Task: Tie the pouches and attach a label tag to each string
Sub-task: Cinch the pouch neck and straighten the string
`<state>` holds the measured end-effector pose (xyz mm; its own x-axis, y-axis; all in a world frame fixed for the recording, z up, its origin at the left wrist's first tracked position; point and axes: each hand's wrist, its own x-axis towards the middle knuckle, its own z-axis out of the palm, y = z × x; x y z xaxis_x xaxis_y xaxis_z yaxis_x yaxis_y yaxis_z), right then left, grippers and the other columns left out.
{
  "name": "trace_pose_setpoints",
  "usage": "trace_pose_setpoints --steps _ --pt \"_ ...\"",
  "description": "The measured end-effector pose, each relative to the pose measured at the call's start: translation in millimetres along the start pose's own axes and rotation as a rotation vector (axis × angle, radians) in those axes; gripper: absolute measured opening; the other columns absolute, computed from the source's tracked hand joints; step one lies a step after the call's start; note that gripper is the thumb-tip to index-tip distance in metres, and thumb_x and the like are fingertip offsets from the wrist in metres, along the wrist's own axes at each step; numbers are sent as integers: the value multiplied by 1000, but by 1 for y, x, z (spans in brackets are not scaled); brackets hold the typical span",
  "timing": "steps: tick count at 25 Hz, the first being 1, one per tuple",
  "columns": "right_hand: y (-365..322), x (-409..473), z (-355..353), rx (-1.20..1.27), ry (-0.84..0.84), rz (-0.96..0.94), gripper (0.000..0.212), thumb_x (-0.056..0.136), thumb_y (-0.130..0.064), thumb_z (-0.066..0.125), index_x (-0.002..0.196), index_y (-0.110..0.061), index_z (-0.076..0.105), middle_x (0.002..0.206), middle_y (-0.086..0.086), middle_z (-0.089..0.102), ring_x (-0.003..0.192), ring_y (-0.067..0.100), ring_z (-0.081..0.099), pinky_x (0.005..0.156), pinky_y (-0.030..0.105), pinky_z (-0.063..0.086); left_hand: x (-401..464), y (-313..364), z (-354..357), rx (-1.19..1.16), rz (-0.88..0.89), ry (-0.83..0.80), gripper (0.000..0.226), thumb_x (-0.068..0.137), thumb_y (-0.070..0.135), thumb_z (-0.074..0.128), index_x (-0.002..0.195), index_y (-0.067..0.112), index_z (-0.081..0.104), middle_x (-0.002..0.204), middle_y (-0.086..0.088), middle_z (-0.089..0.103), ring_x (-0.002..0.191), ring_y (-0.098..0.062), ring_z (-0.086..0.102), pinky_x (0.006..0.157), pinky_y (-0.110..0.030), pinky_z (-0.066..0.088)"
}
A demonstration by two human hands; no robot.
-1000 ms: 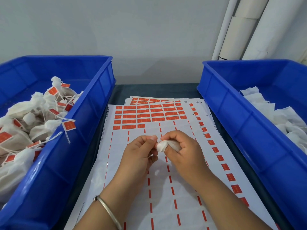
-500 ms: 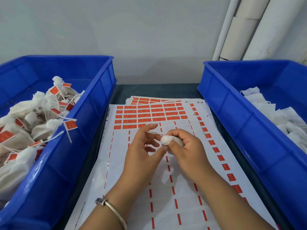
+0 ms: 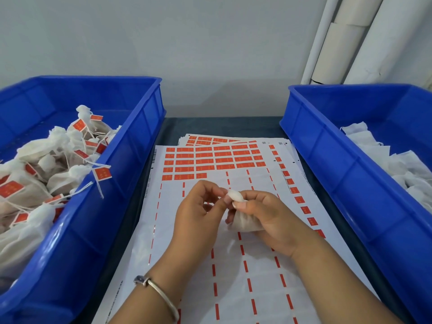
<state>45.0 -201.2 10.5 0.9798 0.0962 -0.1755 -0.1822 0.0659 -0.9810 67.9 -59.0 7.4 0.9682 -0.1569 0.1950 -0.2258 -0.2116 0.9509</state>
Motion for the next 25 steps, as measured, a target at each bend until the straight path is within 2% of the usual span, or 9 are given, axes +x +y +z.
trace_pose_setpoints --steps 3,5,7,8,10,13,19,23,25 --pt "0 1 -2 158 -37 11 14 84 -18 62 89 -18 75 87 -3 70 77 14 67 78 27 56 -2 1 2 10 8 4 21 87 16 63 78 35 59 81 24 63 78 0 59 66 -8 48" --pt "0 2 -1 265 -35 12 27 73 -24 65 97 -13 73 93 3 69 76 16 67 74 28 55 -3 4 0 26 29 -10 27 90 16 58 81 42 59 85 31 61 84 5 58 69 -5 46" --pt "1 4 0 295 18 8 23 76 -24 65 95 -15 75 100 5 71 88 19 68 77 30 55 -5 6 -2 66 88 -15 32 90 18 57 85 49 57 94 41 56 94 13 52 70 -2 42" --pt "1 4 0 291 52 6 17 82 -21 63 91 -18 77 101 4 71 96 21 66 82 31 55 -6 7 -2 114 145 -12 32 88 21 60 87 53 56 99 43 53 99 14 49 73 -3 43" --pt "0 4 1 247 116 1 23 90 -20 56 85 -26 78 100 0 72 104 21 64 89 31 53 -7 6 -2 238 241 -7 33 82 29 67 90 58 53 106 43 47 108 13 43 79 -8 45" --pt "0 2 3 210 103 0 25 90 -20 56 83 -29 78 100 -1 73 103 20 65 89 30 53 -5 1 -2 315 291 30 28 77 32 69 96 49 60 103 38 45 104 12 43 84 -11 38" --pt "-1 1 5 192 135 23 24 88 -18 59 78 -27 78 97 -5 73 104 21 63 89 30 53 -2 -3 -5 365 270 85 29 71 41 56 89 27 75 87 36 46 93 14 45 79 1 34" --pt "-3 1 6 196 141 12 25 87 -18 60 78 -33 78 96 -10 73 95 13 68 74 22 56 0 -5 -3 368 230 35 7 81 34 65 87 36 64 87 35 46 93 12 45 77 -10 41" --pt "-1 2 5 214 139 24 21 86 -19 61 81 -31 78 100 -7 73 101 17 66 81 25 56 -1 -5 -2 363 237 13 16 82 28 67 88 40 59 93 37 44 97 15 43 78 -14 44"
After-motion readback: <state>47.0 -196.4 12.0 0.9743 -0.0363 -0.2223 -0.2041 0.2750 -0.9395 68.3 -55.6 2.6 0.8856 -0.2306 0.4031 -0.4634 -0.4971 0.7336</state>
